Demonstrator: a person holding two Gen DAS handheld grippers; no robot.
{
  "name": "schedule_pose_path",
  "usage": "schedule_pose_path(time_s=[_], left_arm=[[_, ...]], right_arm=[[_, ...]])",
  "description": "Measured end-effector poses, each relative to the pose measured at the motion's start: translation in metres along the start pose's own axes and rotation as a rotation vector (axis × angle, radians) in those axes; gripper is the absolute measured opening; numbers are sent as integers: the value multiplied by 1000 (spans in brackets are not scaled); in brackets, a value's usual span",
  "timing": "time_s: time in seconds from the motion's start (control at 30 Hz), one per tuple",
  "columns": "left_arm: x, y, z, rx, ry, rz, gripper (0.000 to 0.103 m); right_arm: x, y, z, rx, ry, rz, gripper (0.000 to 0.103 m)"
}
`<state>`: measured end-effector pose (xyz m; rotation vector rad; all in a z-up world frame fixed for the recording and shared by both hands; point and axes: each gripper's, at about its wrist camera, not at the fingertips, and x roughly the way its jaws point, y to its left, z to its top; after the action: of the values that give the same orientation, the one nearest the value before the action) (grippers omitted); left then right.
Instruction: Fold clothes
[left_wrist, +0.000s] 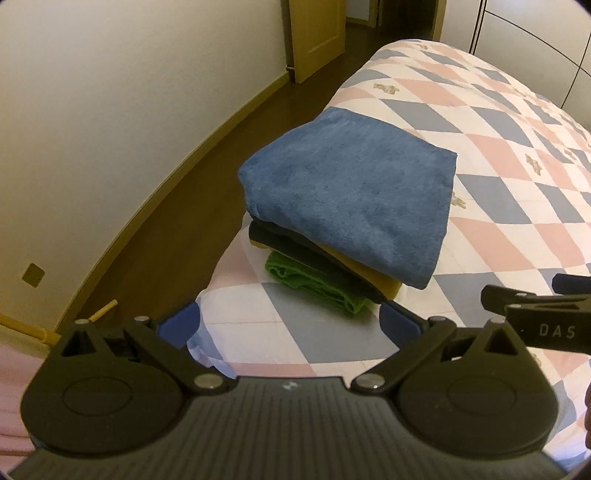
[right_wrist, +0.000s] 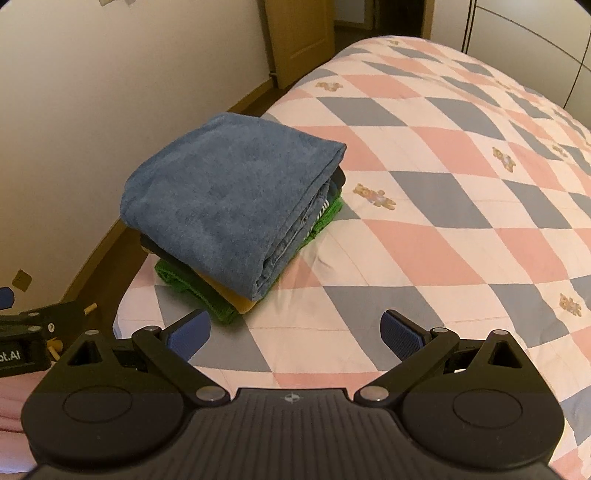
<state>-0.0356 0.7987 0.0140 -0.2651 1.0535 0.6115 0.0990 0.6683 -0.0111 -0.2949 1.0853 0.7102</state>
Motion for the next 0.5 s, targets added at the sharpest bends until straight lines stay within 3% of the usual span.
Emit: schedule_pose_path(time_s=[0.5], left_arm=[[23,-5,22,-13,19,-14,102]], right_arm=[[15,-2,24,-22,14,-3,101]])
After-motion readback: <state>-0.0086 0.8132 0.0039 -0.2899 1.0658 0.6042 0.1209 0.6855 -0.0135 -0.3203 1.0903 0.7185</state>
